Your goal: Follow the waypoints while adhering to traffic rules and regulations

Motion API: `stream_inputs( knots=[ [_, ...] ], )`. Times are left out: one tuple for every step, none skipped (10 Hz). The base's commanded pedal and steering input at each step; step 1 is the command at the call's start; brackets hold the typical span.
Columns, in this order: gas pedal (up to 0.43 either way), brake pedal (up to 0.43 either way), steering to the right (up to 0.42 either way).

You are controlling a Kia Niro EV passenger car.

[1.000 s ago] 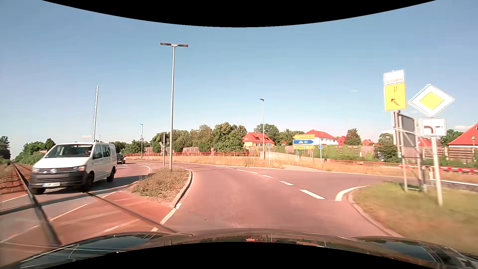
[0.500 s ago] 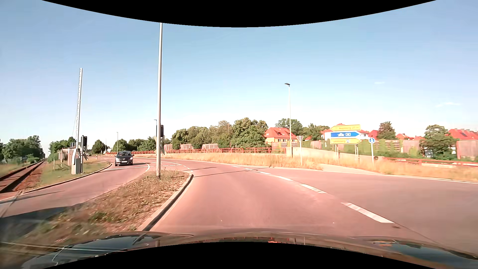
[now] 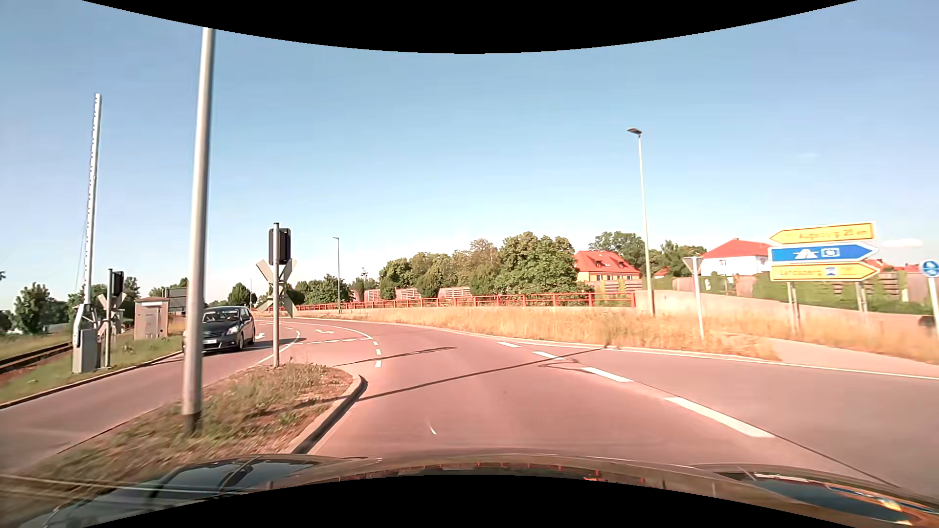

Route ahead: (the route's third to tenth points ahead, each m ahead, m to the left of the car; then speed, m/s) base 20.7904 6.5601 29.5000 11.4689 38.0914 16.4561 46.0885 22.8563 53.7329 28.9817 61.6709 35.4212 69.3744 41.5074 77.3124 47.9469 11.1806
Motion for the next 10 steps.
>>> stream_inputs(
  knots=[
    [0.209, 0.006, -0.094],
    [0.209, 0.006, -0.096],
    [0.209, 0.0, -0.099],
    [0.209, 0.006, -0.101],
    [0.209, 0.006, -0.102],
    [0.209, 0.006, -0.101],
    [0.209, 0.006, -0.101],
    [0.209, 0.006, -0.101],
    [0.209, 0.006, -0.099],
    [0.209, 0.006, -0.096]
  ],
)
